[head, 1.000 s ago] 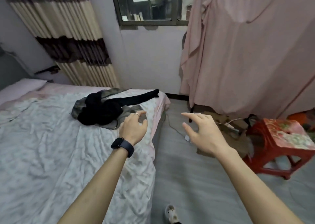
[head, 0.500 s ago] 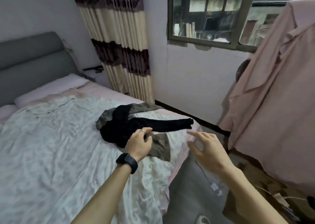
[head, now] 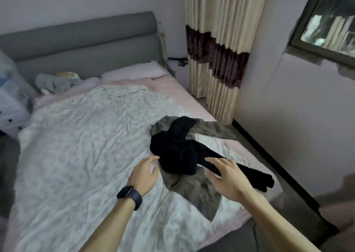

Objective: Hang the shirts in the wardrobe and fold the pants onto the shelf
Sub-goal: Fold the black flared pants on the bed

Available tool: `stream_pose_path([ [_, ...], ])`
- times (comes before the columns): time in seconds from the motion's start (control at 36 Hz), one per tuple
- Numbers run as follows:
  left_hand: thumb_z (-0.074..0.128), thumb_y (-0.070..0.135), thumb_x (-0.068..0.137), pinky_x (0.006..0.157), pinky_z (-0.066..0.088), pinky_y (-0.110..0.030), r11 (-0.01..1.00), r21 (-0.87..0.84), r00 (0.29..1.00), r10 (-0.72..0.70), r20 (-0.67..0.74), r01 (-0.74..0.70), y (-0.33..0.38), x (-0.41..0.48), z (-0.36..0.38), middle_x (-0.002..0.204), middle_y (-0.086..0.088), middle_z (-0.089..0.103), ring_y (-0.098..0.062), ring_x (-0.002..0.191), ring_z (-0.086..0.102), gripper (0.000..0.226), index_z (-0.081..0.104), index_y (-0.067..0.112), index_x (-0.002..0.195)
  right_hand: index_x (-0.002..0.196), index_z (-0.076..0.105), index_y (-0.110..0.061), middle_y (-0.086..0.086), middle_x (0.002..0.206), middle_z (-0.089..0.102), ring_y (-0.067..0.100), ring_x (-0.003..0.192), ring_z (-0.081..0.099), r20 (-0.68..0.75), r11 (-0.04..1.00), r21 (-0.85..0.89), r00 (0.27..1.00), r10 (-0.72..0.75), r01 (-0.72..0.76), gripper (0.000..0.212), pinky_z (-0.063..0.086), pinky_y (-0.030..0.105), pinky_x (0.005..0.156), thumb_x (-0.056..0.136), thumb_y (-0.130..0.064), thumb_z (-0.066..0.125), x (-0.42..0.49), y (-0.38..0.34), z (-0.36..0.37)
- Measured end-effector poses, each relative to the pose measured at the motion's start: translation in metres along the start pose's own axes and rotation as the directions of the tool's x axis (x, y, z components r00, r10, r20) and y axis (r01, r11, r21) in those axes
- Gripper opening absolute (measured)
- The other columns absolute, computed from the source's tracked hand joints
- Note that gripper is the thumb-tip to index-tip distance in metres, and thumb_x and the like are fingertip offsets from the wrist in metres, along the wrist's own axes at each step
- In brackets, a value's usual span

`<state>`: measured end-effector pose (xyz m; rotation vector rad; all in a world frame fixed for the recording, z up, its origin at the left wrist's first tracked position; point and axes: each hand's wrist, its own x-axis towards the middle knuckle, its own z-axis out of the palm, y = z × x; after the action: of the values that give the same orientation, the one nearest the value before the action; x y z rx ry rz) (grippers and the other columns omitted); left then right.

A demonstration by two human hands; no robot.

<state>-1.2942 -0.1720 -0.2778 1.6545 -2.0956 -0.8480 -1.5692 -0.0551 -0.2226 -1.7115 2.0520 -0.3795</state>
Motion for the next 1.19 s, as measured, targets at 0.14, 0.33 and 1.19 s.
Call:
stream_pose_path([
  [0.14, 0.051, 0.027, 0.099, 0.087, 0.041, -0.02, 0.991, -0.015, 0.991, -0.131, -0.035, 0.131, -0.028, 0.019, 0.007, 0.138, 0.01, 0.056, -0.01, 0.127, 0.053, 0.036, 0.056, 0.036, 0.133, 0.151, 0.04, -0.035, -0.013, 0.14, 0.054, 0.021, 0.136, 0.04, 0.13, 0.997, -0.031, 0.99, -0.06, 0.065, 0.05, 0.04, 0.036, 0.107, 0.102, -0.047, 0.045, 0.059, 0.006, 0.022],
  [0.33, 0.048, 0.031, 0.1, 0.083, 0.046, -0.022, 0.969, 0.026, 0.968, -0.247, 0.048, 0.246, -0.07, 0.062, 0.046, 0.142, 0.013, 0.049, -0.008, 0.123, 0.053, 0.037, 0.05, 0.037, 0.136, 0.155, 0.033, -0.031, -0.008, 0.139, 0.053, 0.022, 0.132, 0.044, 0.313, 0.996, -0.092, 0.95, 0.015, 0.015, 0.058, 0.042, 0.035, 0.105, 0.101, -0.05, 0.045, 0.126, 0.029, 0.079],
  [1.19, 0.059, 0.047, 0.09, 0.09, 0.047, -0.037, 0.866, 0.454, 0.881, -0.369, 0.296, 0.211, -0.061, 0.221, 0.281, 0.124, 0.001, 0.062, -0.022, 0.115, 0.059, 0.057, 0.046, 0.021, 0.139, 0.113, 0.063, -0.029, -0.004, 0.094, 0.072, 0.011, 0.071, 0.07, 0.586, 0.729, 0.359, 0.748, 0.311, -0.583, 0.046, 0.052, 0.026, 0.063, 0.074, -0.038, 0.085, 0.376, 0.176, 0.24],
])
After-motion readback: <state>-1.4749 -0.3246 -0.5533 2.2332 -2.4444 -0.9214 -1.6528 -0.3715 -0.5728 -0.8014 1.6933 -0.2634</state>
